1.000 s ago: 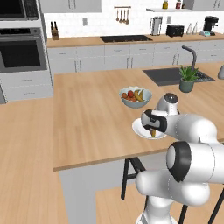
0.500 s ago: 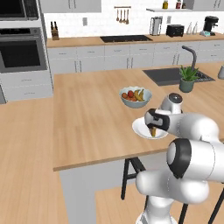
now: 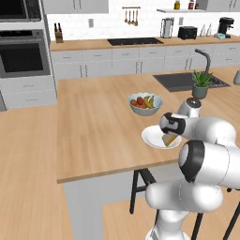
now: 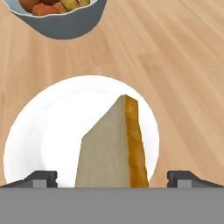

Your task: Start the toaster. Once the lever pops up, take the bread to the plate on the dining counter.

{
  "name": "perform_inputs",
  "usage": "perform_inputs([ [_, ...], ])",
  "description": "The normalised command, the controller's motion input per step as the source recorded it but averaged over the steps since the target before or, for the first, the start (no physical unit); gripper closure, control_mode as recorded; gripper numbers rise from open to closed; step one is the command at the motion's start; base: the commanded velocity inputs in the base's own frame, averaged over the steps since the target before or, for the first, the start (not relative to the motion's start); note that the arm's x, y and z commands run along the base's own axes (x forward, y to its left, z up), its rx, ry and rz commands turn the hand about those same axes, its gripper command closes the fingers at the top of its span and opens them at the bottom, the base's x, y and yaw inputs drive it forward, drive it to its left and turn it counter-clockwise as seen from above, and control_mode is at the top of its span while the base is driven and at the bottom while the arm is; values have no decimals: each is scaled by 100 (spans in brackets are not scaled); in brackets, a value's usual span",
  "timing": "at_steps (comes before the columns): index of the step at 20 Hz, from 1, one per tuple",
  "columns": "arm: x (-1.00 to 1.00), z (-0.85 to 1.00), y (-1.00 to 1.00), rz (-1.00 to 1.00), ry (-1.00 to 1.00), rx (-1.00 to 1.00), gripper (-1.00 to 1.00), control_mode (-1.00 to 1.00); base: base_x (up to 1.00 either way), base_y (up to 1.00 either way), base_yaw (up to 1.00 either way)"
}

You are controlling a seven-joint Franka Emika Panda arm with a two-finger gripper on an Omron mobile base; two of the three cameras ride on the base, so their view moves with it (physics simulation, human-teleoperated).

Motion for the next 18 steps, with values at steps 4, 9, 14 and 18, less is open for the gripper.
perform_inputs([
  [4,0,32,1,-2,3,0,-100,-100,0,0,0],
  [9,0,23,10,-3,1,-1,-100,-100,0,0,0],
  [14,0,19,23,-1,5,-3,-100,-100,0,0,0],
  [18,-8,26,22,-1,2,-3,-100,-100,0,0,0],
])
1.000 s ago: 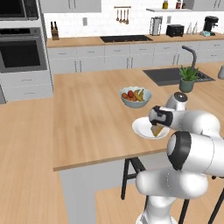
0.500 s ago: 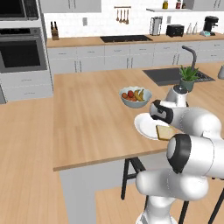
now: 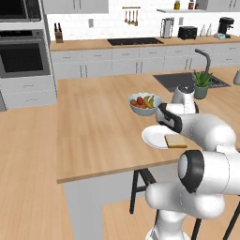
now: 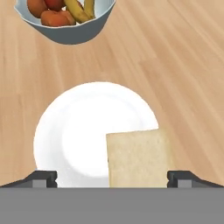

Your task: Start the toaster. Once the lever pops up, take the bread to the plate on the dining counter.

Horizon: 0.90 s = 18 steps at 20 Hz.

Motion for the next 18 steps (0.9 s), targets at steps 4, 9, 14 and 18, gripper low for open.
perform_inputs([
  [4,-54,20,27,0,1,-5,-100,-100,0,0,0],
  [9,-81,27,33,0,0,-3,-100,-100,0,0,0],
  [14,-62,35,50,0,1,0,-100,-100,0,0,0],
  [18,-53,50,54,0,0,0,-100,-100,0,0,0],
])
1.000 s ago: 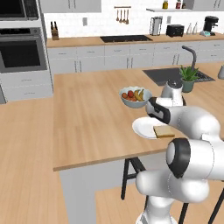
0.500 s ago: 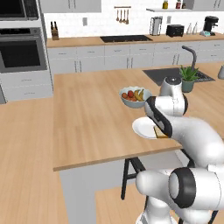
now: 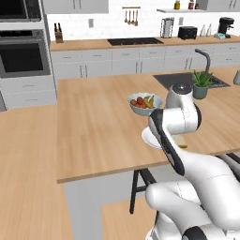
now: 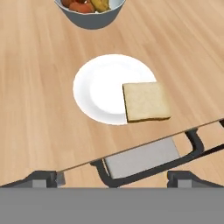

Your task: Start the toaster. Once the lever pops up, take the bread to the plate on the dining counter.

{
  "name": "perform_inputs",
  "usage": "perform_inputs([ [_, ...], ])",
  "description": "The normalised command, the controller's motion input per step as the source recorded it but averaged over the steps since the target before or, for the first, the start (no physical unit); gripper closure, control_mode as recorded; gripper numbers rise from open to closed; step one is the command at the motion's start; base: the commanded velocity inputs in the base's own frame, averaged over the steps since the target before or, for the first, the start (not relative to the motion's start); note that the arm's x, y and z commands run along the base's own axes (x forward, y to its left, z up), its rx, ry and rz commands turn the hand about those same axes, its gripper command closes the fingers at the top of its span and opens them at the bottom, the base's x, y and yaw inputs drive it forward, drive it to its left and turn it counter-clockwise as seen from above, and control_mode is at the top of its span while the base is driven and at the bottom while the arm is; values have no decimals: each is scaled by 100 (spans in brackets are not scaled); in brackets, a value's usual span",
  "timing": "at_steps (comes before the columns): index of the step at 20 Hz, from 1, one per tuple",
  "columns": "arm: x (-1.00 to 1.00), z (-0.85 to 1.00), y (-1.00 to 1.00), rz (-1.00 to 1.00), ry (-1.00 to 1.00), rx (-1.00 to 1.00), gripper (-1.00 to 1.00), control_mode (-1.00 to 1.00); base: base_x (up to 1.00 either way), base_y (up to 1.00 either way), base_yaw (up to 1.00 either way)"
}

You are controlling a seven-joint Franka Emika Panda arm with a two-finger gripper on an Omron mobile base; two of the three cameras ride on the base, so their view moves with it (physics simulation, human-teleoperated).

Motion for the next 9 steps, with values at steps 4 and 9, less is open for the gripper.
perform_inputs([
  [4,-56,61,37,1,1,0,-100,-100,0,0,0],
  [9,-70,52,14,2,0,0,-100,-100,0,0,0],
])
